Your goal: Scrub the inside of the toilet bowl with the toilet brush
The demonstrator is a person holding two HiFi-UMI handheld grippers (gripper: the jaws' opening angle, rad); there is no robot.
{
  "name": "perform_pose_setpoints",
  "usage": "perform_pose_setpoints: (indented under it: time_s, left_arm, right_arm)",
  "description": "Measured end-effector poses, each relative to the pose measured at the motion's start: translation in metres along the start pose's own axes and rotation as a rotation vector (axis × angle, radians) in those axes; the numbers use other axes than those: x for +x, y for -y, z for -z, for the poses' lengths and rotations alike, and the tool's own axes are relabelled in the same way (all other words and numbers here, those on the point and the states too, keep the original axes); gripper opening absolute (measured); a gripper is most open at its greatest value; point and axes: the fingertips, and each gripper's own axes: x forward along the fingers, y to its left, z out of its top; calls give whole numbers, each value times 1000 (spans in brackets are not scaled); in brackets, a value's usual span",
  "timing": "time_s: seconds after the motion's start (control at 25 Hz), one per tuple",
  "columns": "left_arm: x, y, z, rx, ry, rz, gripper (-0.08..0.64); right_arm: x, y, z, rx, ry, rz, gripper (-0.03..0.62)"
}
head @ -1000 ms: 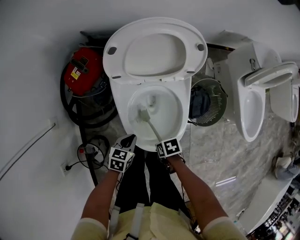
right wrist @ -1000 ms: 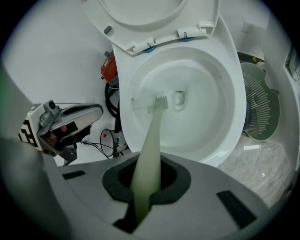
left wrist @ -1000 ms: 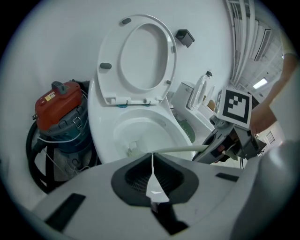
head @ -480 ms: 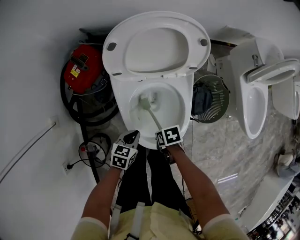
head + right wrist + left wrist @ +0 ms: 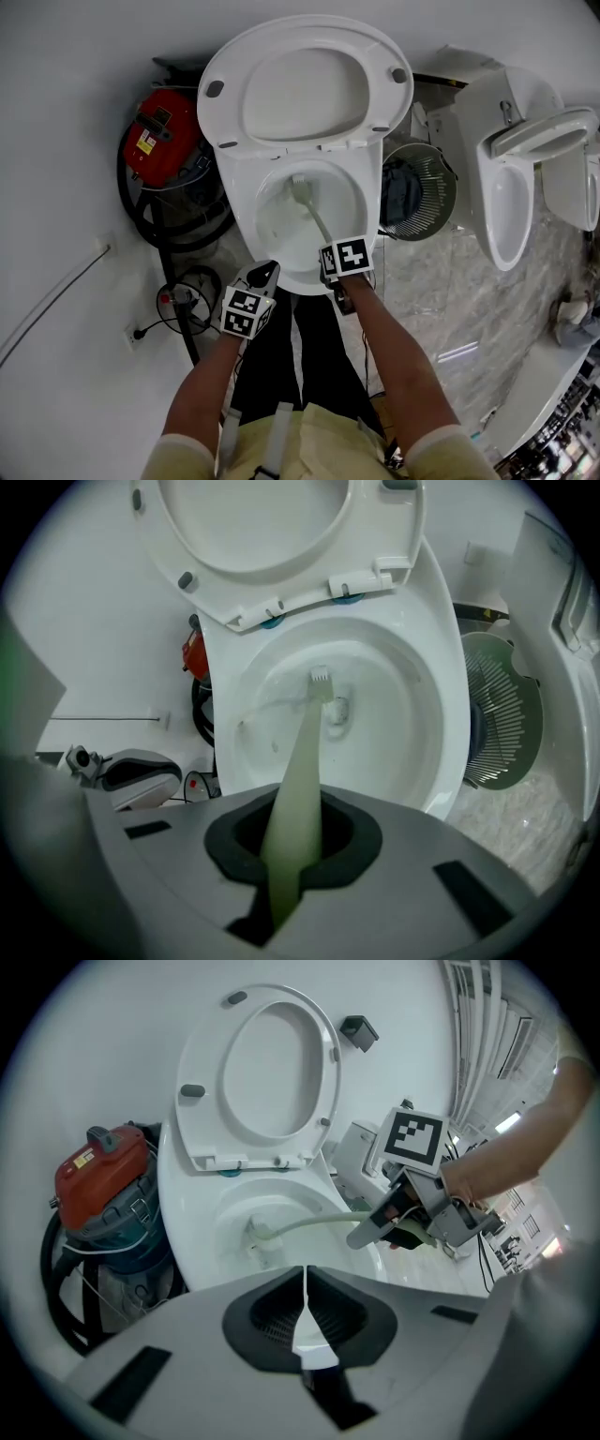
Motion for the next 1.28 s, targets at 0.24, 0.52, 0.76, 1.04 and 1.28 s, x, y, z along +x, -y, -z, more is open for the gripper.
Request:
perform_pose_setpoints:
  time_s: [0.24, 0.52, 0.76, 1.04, 1.28]
  left_arm:
    - [0, 2, -1, 4, 16, -8, 12]
    - [1, 10, 4, 15, 8, 5, 12]
    - [2, 12, 4, 27, 15, 6, 12]
    - [-1, 12, 3, 29, 27, -4, 12]
    - [-7, 8, 6, 12, 37, -19, 12]
  right_arm:
    - [-8, 29, 8, 52, 15, 60, 29]
    - [-11, 43, 27, 56, 9, 98, 29]
    - [-12, 44, 54, 3, -30, 164, 29]
    - [-8, 34, 95, 7, -77, 177, 28]
    - [-2, 18, 120, 61, -97, 137, 23]
